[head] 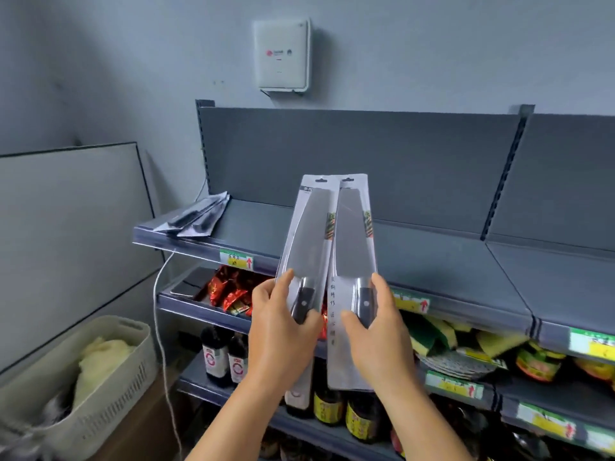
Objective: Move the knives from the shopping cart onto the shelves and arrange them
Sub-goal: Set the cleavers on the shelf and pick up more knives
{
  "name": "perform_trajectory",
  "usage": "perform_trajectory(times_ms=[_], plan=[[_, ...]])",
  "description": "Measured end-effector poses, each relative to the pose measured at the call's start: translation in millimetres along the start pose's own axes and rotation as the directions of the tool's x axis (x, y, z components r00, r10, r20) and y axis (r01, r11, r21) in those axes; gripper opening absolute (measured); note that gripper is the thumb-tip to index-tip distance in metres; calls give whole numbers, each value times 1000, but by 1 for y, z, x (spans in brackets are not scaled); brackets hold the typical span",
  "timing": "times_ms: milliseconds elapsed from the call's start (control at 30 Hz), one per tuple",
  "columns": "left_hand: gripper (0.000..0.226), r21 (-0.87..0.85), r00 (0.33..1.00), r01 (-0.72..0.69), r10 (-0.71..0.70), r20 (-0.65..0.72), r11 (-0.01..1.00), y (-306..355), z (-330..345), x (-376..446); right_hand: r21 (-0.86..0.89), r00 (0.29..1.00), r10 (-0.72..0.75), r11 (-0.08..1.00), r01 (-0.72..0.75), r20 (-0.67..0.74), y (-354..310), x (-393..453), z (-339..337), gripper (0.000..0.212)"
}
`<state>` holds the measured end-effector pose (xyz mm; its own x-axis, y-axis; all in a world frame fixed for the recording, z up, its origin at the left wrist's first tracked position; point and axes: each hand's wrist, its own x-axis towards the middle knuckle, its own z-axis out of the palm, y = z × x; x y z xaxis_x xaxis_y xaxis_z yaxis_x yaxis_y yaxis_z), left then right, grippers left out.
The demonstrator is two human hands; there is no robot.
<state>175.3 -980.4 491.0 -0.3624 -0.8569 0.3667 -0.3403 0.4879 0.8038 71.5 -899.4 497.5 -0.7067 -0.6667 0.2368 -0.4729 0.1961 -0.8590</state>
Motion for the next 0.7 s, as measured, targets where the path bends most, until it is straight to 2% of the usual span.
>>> perform_trajectory(times_ms=[333,533,700], plan=[[64,110,985,135,-121,-126,985,-28,-25,97,14,980,-68,998,67,188,-27,98,69,70],[61,203,983,180,-167,-78,962,-53,-47,162,-59,979,-26,998,39,201,-49,149,123,62],[40,305,977,193,-210,24,933,-71,-54,224,-100,981,63,994,-45,184,-62,191,170,51]])
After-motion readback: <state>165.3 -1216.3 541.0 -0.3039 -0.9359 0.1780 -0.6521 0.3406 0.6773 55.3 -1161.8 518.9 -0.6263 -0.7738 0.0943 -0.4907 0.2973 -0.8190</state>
